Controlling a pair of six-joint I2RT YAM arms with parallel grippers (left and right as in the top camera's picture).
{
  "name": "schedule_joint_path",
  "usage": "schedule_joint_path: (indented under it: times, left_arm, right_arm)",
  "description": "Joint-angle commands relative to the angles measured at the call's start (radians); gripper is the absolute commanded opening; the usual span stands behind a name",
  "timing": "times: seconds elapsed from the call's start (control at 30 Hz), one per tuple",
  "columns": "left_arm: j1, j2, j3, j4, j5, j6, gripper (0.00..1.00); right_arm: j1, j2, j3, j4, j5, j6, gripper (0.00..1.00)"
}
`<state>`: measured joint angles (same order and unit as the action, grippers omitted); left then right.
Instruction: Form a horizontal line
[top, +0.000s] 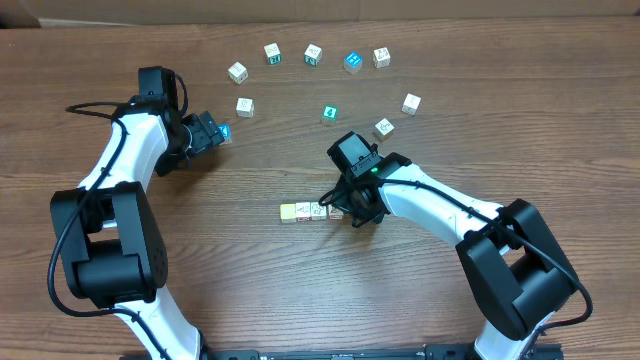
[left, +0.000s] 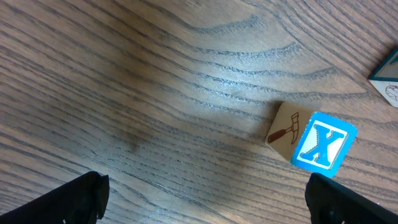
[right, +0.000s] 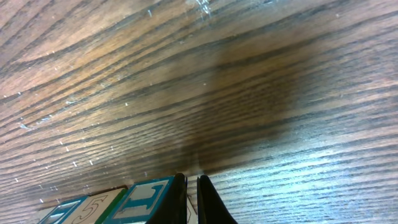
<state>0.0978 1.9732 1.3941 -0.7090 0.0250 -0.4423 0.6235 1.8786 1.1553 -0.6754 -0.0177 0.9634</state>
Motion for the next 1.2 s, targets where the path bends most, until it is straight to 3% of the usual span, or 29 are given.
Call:
schedule_joint_path:
  times: [0.0,1.17]
  left_arm:
    - [-0.006,0.011,0.016,0.004,-0.006,0.001,0.99]
    - [-0.006,0.011,0.016,0.003,-0.006,0.001,1.00]
  right_arm:
    - [0.005,-0.015,-0.011,0.006,0.015,-0.021,0.05]
    - [0.006,-0.015,-0.011,0.016,-0.030,-0.021,0.04]
